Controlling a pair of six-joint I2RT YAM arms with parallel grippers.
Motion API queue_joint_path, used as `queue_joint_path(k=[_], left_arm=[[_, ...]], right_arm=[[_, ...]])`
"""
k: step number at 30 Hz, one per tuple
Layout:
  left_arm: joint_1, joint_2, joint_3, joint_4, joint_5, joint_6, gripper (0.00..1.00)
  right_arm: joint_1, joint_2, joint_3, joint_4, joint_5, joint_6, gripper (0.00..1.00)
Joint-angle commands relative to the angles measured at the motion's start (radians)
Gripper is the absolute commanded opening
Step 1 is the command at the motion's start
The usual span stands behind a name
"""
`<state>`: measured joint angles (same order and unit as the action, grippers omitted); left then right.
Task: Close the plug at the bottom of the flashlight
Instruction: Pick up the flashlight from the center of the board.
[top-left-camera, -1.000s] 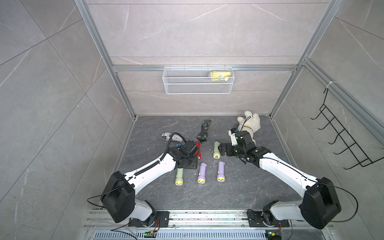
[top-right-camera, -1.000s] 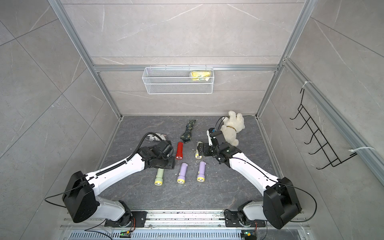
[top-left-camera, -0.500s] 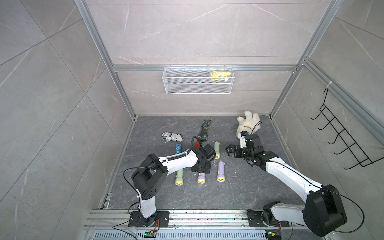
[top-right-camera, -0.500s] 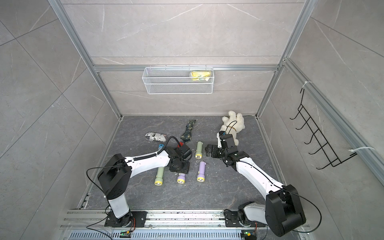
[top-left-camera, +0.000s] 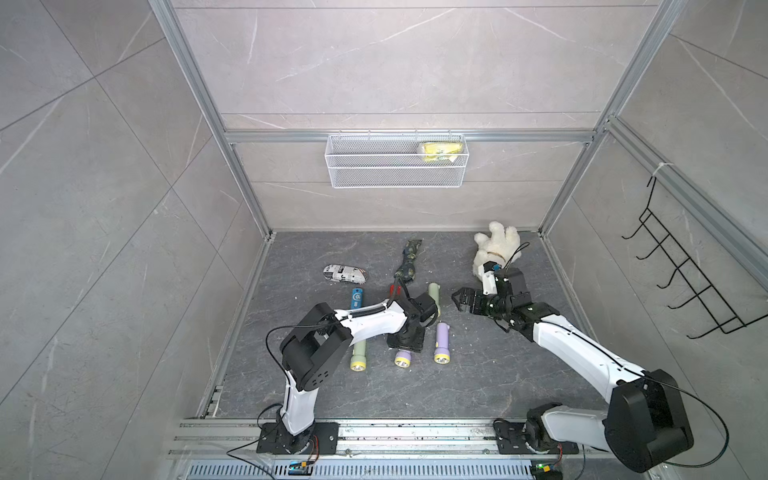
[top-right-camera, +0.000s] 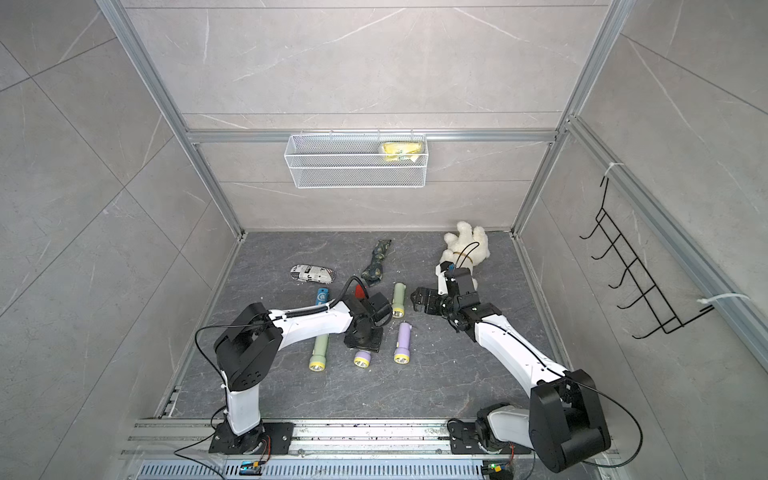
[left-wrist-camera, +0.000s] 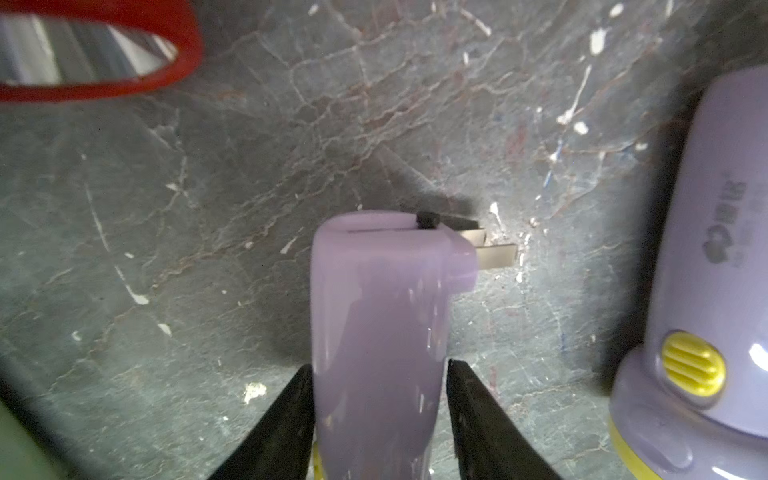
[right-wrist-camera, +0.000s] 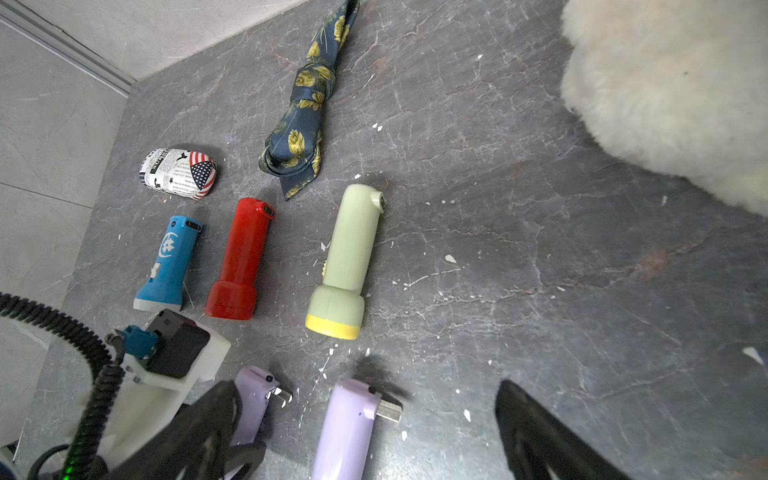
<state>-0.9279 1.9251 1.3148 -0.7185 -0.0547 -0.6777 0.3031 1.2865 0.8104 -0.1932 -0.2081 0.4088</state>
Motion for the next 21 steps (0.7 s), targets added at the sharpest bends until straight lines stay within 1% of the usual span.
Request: queue_joint_path(k=[1, 8, 11, 12, 15, 18, 20, 21], left_arm=[[-0.005, 0.028, 0.027, -0.045, -0.031, 0.015, 0.52], [-0.006, 0.056, 0.042, -0.044, -0.050, 0.039, 0.41], [-0.005, 0.068, 0.050, -0.042, -0.051, 0.049, 0.41], [-0.005, 0.070, 0.050, -0.041, -0.051, 0.053, 0.39], [-0.005, 0.071, 0.045, -0.040, -0.052, 0.061, 0.28], [-0.005, 0.054, 0.043, -0.038, -0.064, 0.070, 0.22], [-0.006, 0.034, 0.055, -0.045, -0.080, 0.084, 0.16], [-0.005, 0.023, 0.064, -0.052, -0.089, 0.093, 0.14]], right_arm=[[-0.007, 0.007, -0.011, 0.014, -0.018, 0.015, 1.00], [-0.011, 0.008, -0.011, 0.015, -0.023, 0.017, 1.00], [-0.012, 0.004, -0.010, 0.014, -0.028, 0.019, 1.00], [-0.012, 0.005, -0.010, 0.013, -0.029, 0.020, 1.00], [-0.013, -0.001, -0.010, 0.008, -0.029, 0.021, 1.00], [-0.013, 0.000, -0.010, 0.009, -0.032, 0.028, 1.00], [-0.014, 0.004, -0.007, 0.015, -0.042, 0.033, 1.00], [-0.014, 0.006, -0.005, 0.016, -0.046, 0.034, 1.00]])
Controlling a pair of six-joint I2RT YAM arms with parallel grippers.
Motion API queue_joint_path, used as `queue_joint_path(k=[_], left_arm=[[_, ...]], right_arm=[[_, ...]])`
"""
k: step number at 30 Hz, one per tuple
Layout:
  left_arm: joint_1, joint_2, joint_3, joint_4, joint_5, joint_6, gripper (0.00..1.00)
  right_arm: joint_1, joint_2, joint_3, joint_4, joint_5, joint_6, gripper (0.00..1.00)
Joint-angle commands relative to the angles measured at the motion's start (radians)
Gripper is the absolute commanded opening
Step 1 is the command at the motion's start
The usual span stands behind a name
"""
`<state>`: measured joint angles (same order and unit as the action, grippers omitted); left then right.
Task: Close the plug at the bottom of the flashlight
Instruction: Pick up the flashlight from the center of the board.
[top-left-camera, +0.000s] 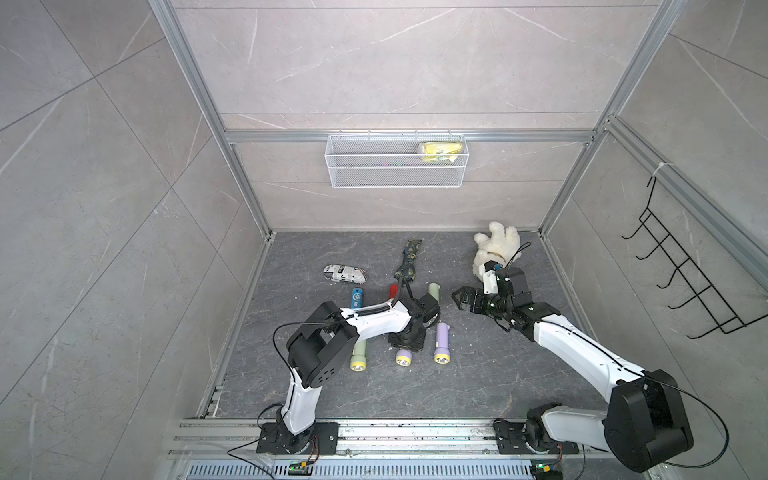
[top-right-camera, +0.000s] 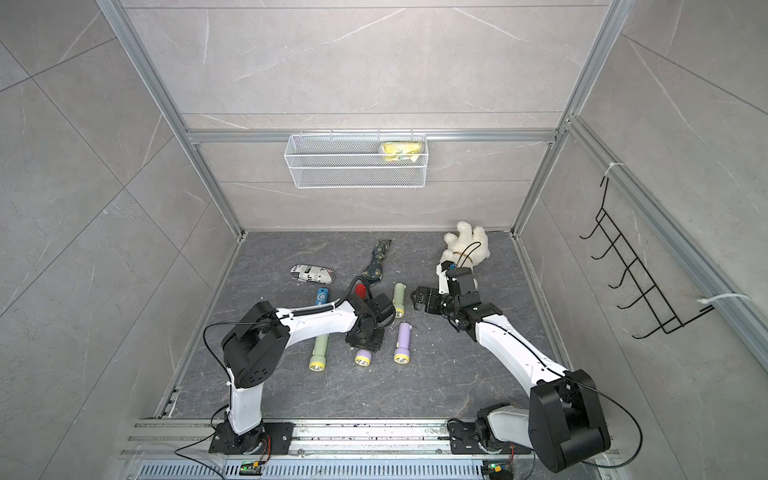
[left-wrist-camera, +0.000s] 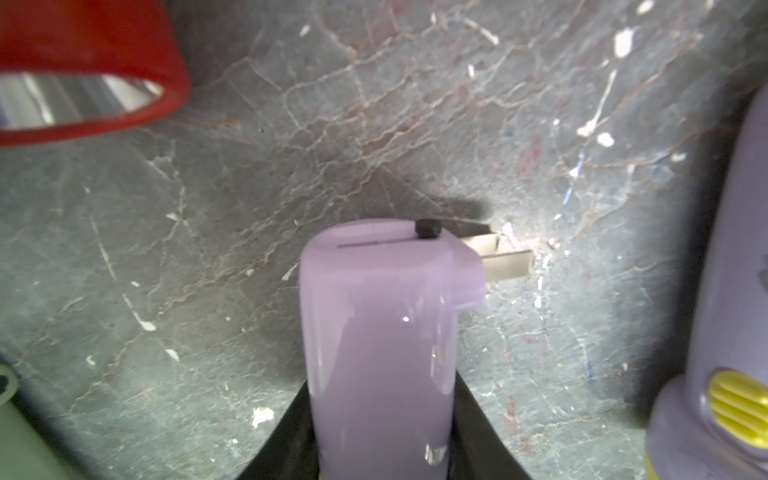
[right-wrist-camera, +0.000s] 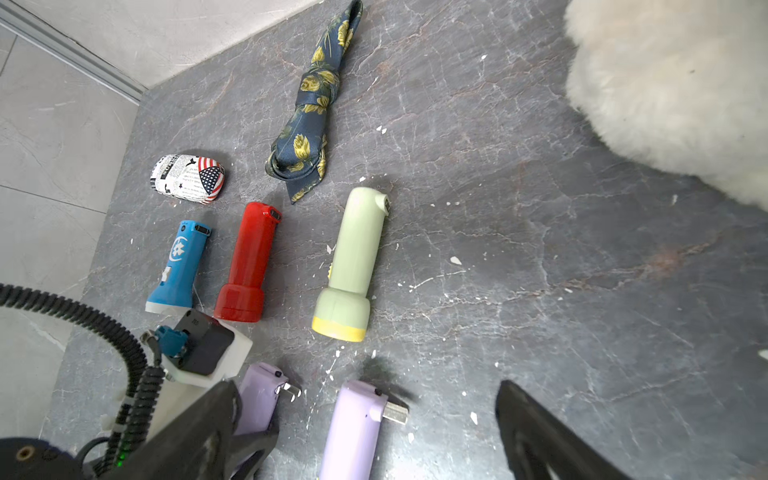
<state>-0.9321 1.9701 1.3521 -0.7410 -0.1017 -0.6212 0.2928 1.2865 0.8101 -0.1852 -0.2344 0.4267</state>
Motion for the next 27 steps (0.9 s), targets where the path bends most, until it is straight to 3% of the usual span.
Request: queue_joint_path(k=[1, 4, 9, 16, 19, 23, 27], left_arm=[[-0.002, -0.036, 0.038, -0.037, -0.056, 0.050, 0.10], [0.000, -0.096, 0.058, -0.030, -0.099, 0.101, 0.00], [0.000, -0.240, 0.012, 0.096, -0.166, 0.257, 0.00], [0.007, -0.519, -0.301, 0.683, -0.173, 0.567, 0.00], [0.057, -0.596, -0.432, 0.919, -0.042, 0.620, 0.00], [0.175, -0.635, -0.552, 1.154, 0.208, 0.558, 0.00], [0.203, -0.642, -0.702, 1.504, 0.366, 0.565, 0.00]], right_arm=[[-0.004, 0.010, 0.000, 0.009, -0.023, 0.016, 1.00], [-0.004, 0.014, 0.021, 0.004, -0.028, 0.012, 1.00], [-0.009, 0.020, 0.068, 0.002, -0.069, 0.001, 1.00], [-0.011, -0.019, 0.083, 0.081, -0.201, -0.031, 1.00], [-0.011, -0.040, 0.099, 0.095, -0.258, -0.059, 1.00], [-0.011, -0.059, 0.100, 0.170, -0.406, -0.068, 0.98], [-0.011, -0.077, 0.066, 0.339, -0.548, 0.000, 0.93]])
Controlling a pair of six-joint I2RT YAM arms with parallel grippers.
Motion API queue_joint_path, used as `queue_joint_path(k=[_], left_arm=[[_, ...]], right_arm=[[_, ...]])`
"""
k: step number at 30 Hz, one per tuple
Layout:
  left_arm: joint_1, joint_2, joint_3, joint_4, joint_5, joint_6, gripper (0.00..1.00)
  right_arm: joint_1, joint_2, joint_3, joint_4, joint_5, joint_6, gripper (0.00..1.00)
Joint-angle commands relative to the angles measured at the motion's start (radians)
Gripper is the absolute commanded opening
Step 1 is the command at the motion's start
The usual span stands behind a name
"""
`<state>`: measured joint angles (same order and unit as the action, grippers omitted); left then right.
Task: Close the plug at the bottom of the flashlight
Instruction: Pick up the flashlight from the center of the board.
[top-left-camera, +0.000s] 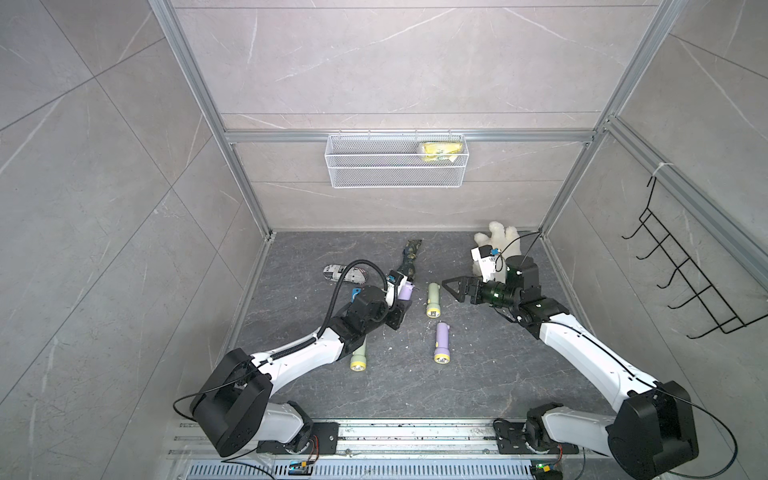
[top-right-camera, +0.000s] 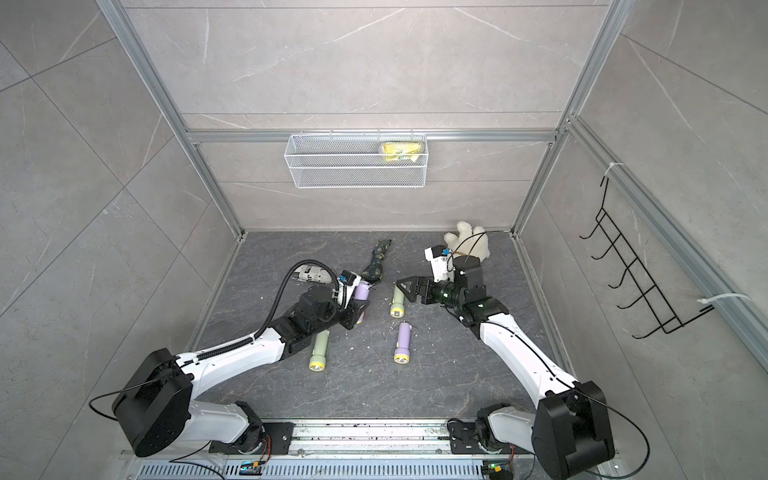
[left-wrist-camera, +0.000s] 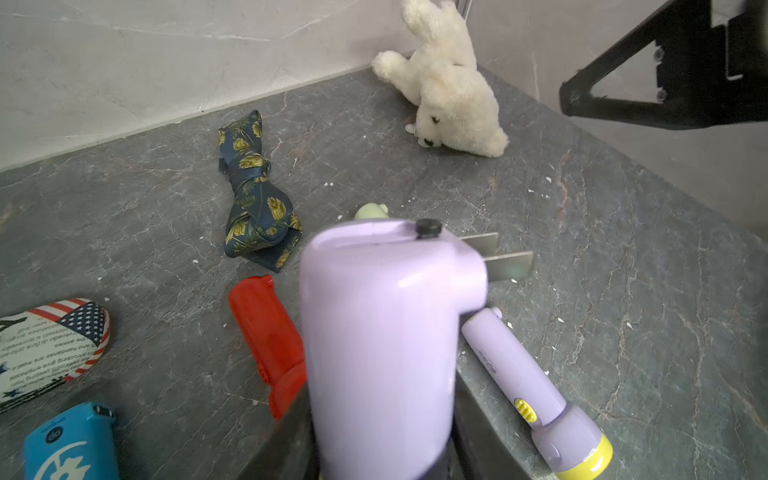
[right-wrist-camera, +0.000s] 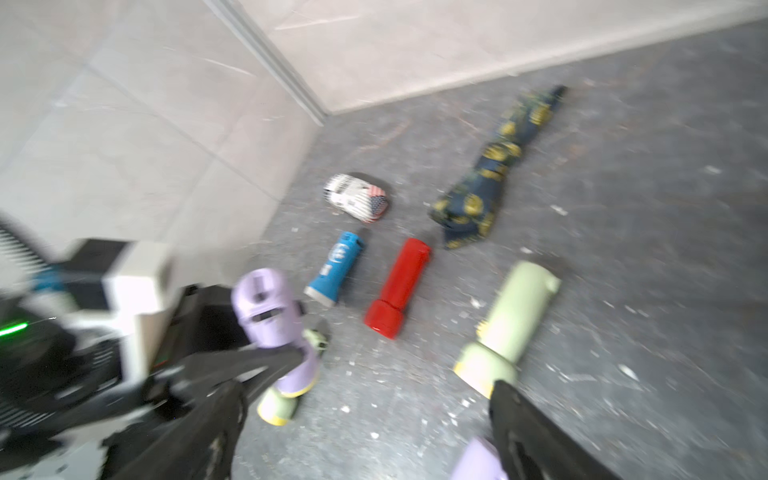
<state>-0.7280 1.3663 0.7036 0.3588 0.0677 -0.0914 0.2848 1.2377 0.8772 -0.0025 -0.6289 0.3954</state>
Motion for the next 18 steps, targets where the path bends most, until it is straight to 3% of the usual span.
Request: queue_joint_path(k=[1, 3, 5, 10, 18], left_arm=[[-0.001, -0.030, -0.088, 0.488, 0.225, 0.043, 0.00], [-0.001, -0.013, -0.110, 0.537, 0.266, 0.059, 0.00], [-0.001, -0.006, -0.097, 0.513, 0.310, 0.058, 0.00], [-0.001, 0.007, -0.087, 0.553, 0.478, 0.081, 0.00], [0.008, 0.012, -0.064, 0.544, 0.517, 0.064, 0.00]], right_arm=[[-0.001, -0.035, -0.012, 0.216, -0.185, 0.059, 0.91], [-0.001, -0.029, -0.014, 0.292, -0.245, 0.091, 0.88], [0.008, -0.005, 0.021, 0.274, -0.276, 0.102, 0.81], [0.048, 0.051, 0.058, 0.274, -0.333, 0.105, 0.76], [0.098, 0.083, 0.095, 0.212, -0.336, 0.034, 0.63]])
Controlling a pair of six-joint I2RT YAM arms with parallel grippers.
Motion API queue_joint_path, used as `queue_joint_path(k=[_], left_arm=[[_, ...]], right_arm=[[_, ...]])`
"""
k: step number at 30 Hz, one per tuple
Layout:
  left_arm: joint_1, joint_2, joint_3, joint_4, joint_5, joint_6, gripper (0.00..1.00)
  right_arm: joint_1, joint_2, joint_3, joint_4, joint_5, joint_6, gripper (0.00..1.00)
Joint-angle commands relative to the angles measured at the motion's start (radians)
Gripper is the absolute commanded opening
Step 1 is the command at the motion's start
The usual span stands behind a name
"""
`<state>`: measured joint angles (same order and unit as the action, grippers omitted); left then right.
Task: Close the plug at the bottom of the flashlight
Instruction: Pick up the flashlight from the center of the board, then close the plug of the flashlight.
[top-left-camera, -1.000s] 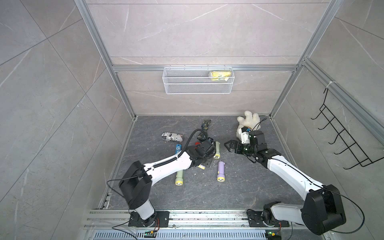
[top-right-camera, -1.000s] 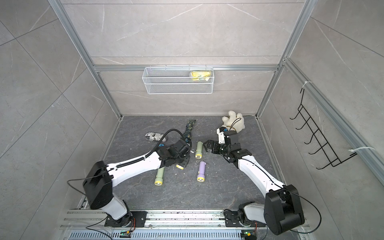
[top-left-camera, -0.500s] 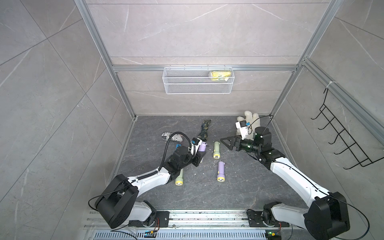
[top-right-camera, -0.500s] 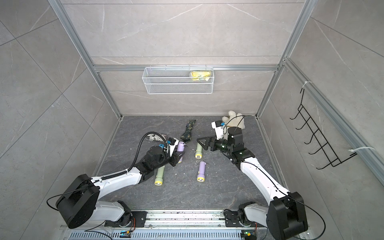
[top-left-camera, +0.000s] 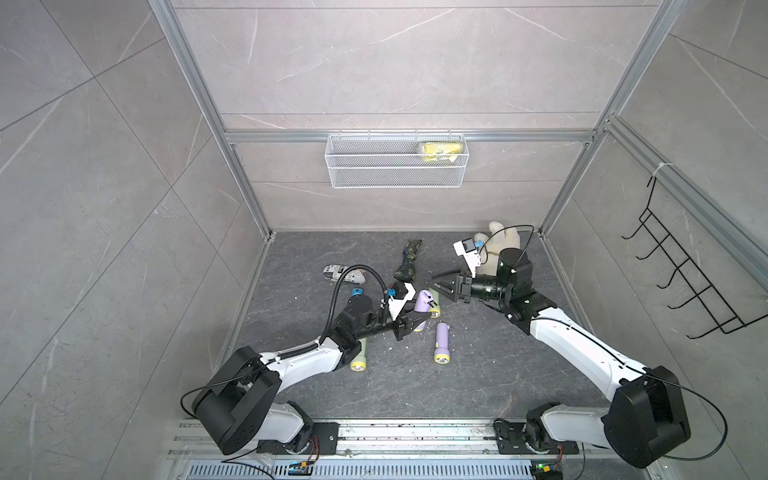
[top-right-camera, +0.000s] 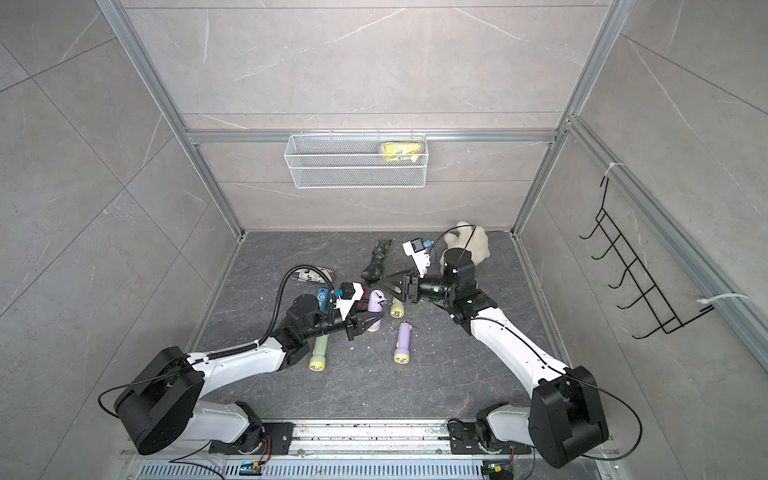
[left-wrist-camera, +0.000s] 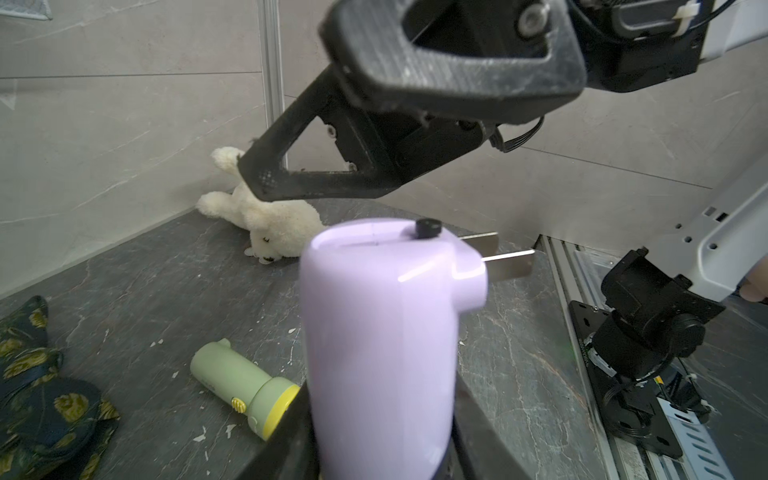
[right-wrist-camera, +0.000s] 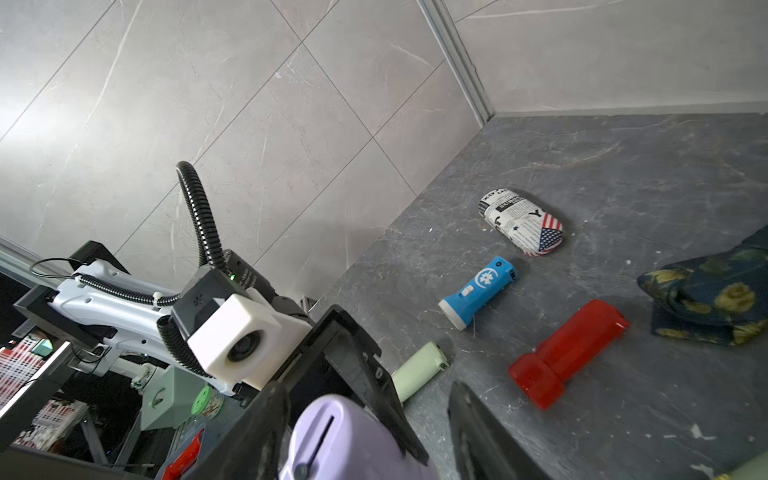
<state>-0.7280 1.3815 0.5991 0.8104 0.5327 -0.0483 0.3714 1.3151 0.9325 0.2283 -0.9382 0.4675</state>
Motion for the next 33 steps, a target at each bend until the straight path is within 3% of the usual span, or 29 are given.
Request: queue_joint_path(k=[1, 14, 33], left_arm=[[0.010, -0.006, 0.041, 0.096, 0.052, 0.018, 0.00], [0.049, -0.016, 0.039, 0.116, 0.069, -0.022, 0.00], [0.048, -0.023, 0.074, 0.092, 0.104, -0.041, 0.00]], right_arm=[[0.016, 0.004, 0.038, -0.024, -0.030, -0.044, 0.62], [0.026, -0.033, 0.003, -0.060, -0.038, -0.072, 0.59], [0.044, 0.023, -0.018, 0.003, -0.078, -0.043, 0.45]])
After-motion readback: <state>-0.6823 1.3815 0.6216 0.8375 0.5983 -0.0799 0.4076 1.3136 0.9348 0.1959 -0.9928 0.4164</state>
